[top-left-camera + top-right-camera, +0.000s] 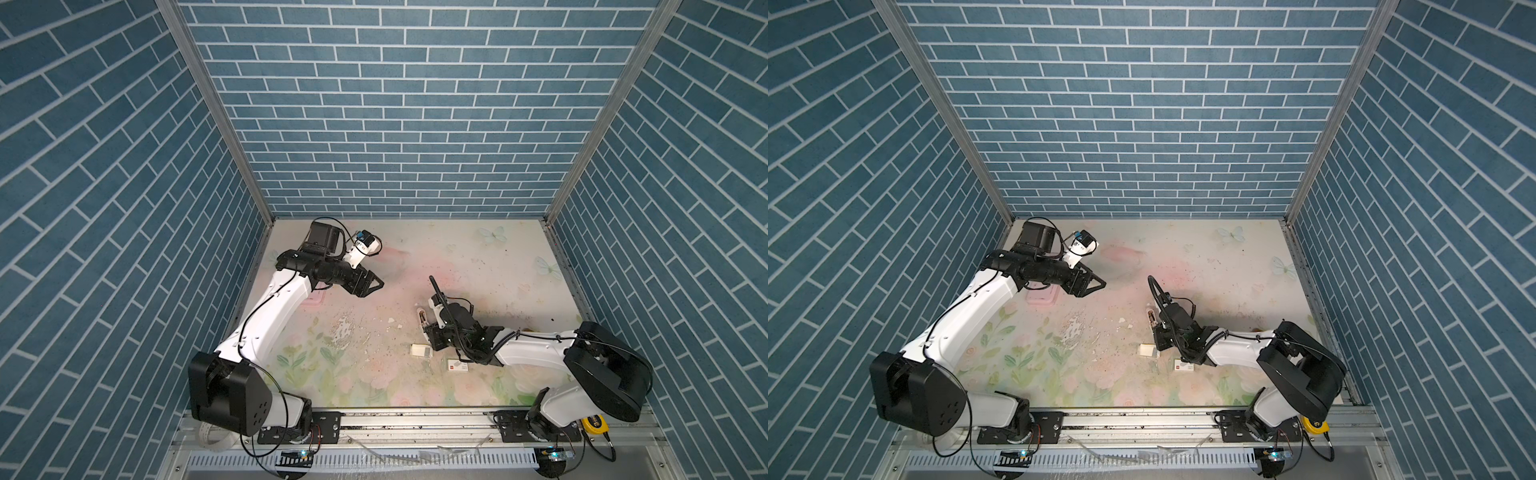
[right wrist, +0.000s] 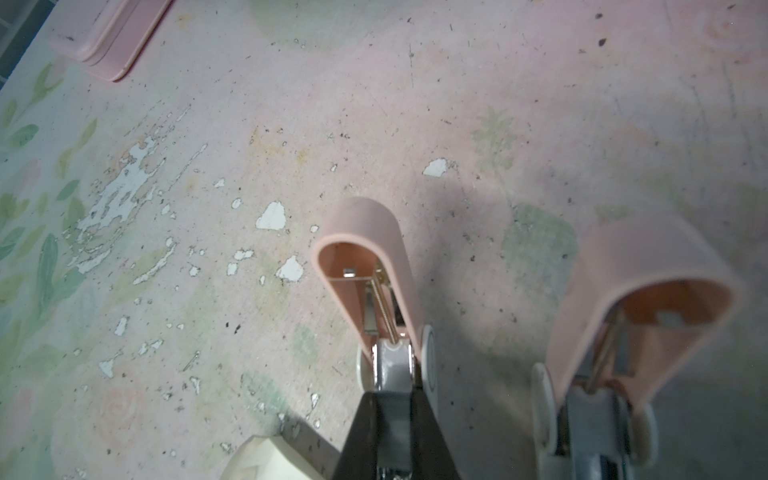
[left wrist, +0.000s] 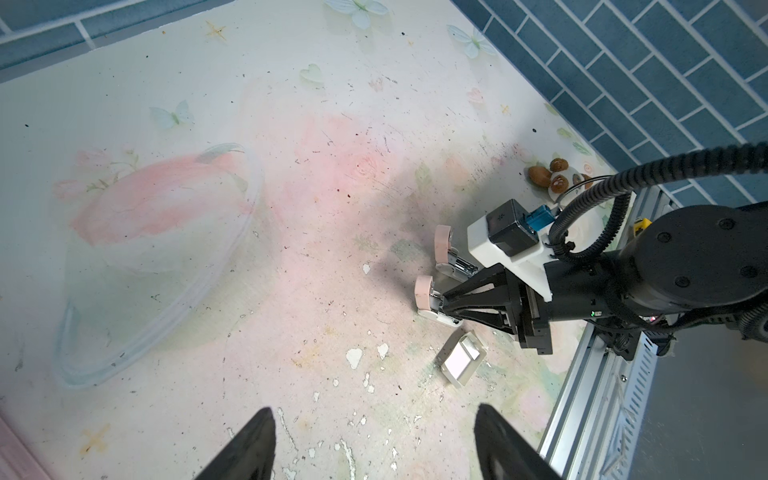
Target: Load the staples into the stapler
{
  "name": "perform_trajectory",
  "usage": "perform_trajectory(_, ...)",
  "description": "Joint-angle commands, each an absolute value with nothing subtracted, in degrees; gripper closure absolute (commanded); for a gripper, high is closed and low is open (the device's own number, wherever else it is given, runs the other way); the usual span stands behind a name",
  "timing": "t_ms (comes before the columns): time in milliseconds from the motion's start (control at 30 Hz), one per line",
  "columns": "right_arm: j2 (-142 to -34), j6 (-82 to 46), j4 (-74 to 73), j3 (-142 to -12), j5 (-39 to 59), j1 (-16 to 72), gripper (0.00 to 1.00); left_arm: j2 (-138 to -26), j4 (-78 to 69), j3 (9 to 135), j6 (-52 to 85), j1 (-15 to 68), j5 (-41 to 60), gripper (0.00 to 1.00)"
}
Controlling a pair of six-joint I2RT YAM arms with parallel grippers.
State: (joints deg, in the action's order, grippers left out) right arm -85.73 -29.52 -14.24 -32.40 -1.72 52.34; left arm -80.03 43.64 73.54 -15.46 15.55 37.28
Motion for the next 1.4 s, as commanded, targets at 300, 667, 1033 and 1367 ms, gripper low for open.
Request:
perform_trajectory(300, -87.01, -27.51, -13.54, -33.31, -2.46, 52.7, 1.0, -78.84, 42.94, 72.72, -15.82, 14.95, 37.18, 0.23)
perform_trajectory(667, -87.44, -27.25, -11.93, -33.34, -3.57, 53.87, 1.0, -78.69, 42.83, 72.51, -16.0, 14.94, 37.04, 0.23)
perform_trajectory(1033, -87.42, -26.74, -10.63, -33.23, -5.4, 55.28, 1.0, -78.61, 42.89, 72.6, -16.08, 14.94, 36.76, 0.23)
perform_trajectory(1367, -86.58, -26.81, -10.46, -32.51, -5.95, 55.59, 1.0, -78.22, 43.15, 72.73, -16.26, 14.94, 36.3, 0.23)
